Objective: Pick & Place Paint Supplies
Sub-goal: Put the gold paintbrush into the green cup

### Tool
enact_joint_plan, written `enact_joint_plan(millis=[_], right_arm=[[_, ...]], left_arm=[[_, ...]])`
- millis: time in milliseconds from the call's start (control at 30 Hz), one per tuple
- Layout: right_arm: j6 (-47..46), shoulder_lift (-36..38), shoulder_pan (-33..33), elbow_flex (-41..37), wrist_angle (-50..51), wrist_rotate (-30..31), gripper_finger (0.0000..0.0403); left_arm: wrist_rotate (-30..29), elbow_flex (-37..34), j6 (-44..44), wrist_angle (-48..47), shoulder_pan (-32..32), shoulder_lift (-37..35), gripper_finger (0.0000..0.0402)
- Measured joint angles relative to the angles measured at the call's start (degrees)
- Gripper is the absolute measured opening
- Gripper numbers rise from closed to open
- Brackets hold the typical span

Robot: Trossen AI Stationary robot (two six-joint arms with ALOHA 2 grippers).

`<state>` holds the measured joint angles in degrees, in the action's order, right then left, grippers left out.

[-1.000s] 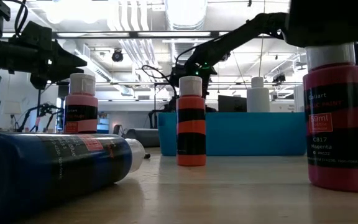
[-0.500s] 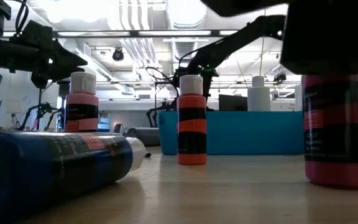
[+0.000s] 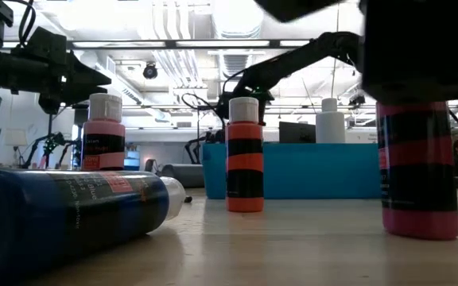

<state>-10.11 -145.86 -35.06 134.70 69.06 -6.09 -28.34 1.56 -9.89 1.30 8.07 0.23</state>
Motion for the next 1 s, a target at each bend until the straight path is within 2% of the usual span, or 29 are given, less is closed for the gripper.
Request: enact_joint_plan(millis=[167,400,667,1000], right_arm=[[0.16,0.08,-0.16,0.23,-1.42,-0.02,0.0159],[6.98,0.15,-0.18,0.30,-1.89,-0.10,0.0171],[20.03,0.35,-0.77,0.30,5.74,2.47,0.0152],[31.59,0.37,-0.73,0.28,3.29,2.86,0.0138]], left_arm=[[-0.04,0.00,0.00,0.00,0.00,0.00,0.0227],[-0.03,0.00,0.00,0.00,0.00,0.01,0.0227],[-0.03,0.00,0.00,0.00,-0.01,0.00,0.0227],[-0.04,0.00,0.00,0.00,0.00,0.01,0.0227]])
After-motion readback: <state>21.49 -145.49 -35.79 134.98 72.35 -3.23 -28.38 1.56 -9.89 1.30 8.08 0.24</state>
